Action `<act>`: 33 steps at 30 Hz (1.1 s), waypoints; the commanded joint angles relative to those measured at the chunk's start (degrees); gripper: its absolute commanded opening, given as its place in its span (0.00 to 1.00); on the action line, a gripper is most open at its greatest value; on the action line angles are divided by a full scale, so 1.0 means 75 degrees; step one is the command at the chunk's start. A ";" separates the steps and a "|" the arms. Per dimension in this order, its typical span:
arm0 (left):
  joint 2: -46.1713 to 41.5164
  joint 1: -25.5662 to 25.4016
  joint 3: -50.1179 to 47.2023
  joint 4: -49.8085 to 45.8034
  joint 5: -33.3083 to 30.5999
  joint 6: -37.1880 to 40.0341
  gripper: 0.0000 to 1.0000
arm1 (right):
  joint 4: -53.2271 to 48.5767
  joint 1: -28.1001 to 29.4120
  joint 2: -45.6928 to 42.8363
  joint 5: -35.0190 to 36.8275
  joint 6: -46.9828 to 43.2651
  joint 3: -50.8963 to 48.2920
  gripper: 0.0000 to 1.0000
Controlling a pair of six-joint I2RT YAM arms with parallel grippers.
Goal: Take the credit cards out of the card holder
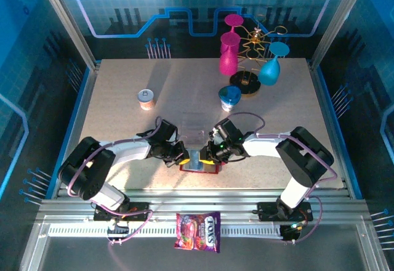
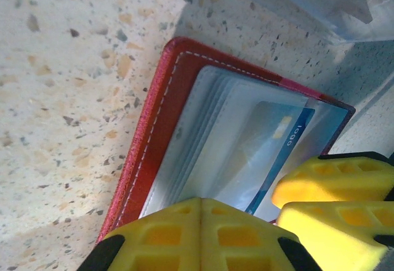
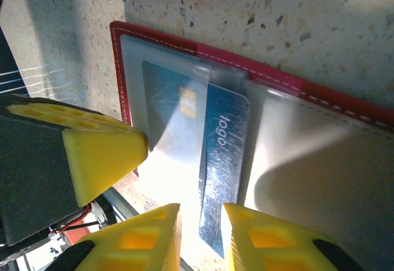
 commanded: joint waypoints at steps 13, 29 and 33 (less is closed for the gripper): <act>0.0194 0.0010 -0.0017 -0.0447 -0.0204 0.0065 0.07 | 0.0019 -0.0167 0.0191 -0.0071 0.0004 -0.0112 0.25; 0.0221 -0.0030 0.0007 -0.0452 -0.0181 0.0065 0.06 | 0.0591 -0.0155 0.0429 -0.0324 0.0233 -0.0232 0.23; 0.0219 -0.0065 -0.0023 -0.0448 -0.0194 0.0056 0.06 | 0.0674 -0.0158 0.0482 -0.0370 0.0267 -0.0255 0.23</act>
